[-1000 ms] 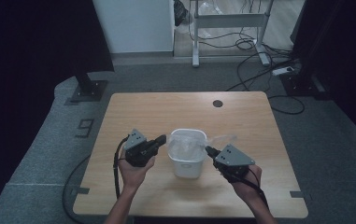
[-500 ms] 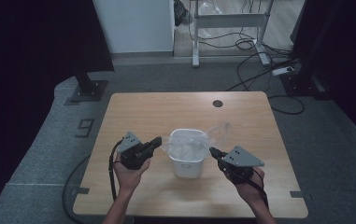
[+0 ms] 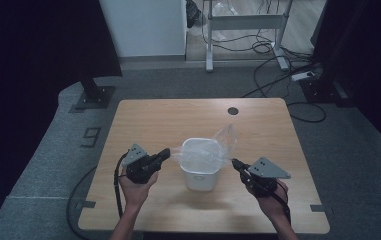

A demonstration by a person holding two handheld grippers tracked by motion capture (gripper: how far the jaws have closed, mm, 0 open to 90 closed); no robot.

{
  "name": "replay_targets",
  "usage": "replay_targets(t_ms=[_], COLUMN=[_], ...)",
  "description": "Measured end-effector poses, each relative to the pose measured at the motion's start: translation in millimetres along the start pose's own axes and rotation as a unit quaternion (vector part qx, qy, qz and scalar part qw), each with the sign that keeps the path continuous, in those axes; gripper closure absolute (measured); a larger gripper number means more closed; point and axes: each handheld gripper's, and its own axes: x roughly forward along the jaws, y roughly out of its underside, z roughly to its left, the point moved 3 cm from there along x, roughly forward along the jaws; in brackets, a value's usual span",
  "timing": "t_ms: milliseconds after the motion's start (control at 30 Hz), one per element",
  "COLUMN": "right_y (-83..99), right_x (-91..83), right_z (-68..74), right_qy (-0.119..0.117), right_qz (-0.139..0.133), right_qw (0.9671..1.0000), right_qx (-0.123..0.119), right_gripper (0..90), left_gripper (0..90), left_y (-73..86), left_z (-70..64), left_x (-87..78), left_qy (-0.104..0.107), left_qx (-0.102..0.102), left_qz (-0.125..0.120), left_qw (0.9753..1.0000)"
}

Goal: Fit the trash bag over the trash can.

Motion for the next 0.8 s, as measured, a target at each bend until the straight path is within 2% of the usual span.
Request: replay_targets(t_ms=[200, 267, 300, 367, 500, 567, 600, 667, 733, 800], right_y=[0.7, 0.3, -0.1, -1.1, -3.9, -4.4, -4.3, -4.2, -5.0, -6.2], right_x=[-1.9, -2.2, -2.1, -1.9, -2.0, -1.6, -1.3, 0.0, 0.6, 0.8], right_z=[4.3, 5.0, 5.4, 6.0, 8.1, 8.6, 9.3, 10.5, 10.7, 10.7], right_qy=[-0.013, -0.015, -0.016, -0.016, -0.019, -0.018, -0.018, -0.018, -0.02, -0.021], right_qz=[-0.002, -0.004, -0.004, -0.004, -0.004, -0.003, 0.0, 0.008, 0.009, 0.007], right_qw=[0.9999, 0.9999, 0.9998, 0.9998, 0.9994, 0.9993, 0.9991, 0.9983, 0.998, 0.998], right_qx=[-0.003, -0.005, -0.008, -0.013, -0.028, -0.034, -0.038, -0.055, -0.059, -0.059], right_gripper=[89.0, 89.0, 88.9, 89.0, 89.0, 89.0, 89.1, 89.1, 89.2, 89.2], left_gripper=[90.0, 89.0, 84.7, 77.1, 59.6, 54.5, 53.4, 51.7, 51.5, 48.8], left_y=[2.2, 0.8, 0.8, -4.9, -19.7, -26.7, -31.7, -40.0, -47.1, -54.1], left_z=[-2.2, -3.6, -3.6, -5.4, -10.5, -13.9, -16.3, -18.4, -18.6, -16.5], left_x=[-4.9, -6.3, -6.3, -6.5, -3.5, -1.2, 0.2, 3.9, 9.3, 18.5], left_qy=[0.012, 0.017, 0.017, 0.013, 0.005, 0.006, 0.0, -0.001, -0.003, 0.001], left_qx=[-0.002, 0.0, 0.0, 0.003, 0.025, 0.037, 0.048, 0.057, 0.066, 0.068], left_qz=[-0.004, -0.017, -0.017, -0.034, -0.048, -0.048, -0.05, -0.048, -0.039, -0.018], left_qw=[0.9999, 0.9997, 0.9997, 0.9993, 0.9985, 0.9981, 0.9976, 0.9972, 0.997, 0.9975])
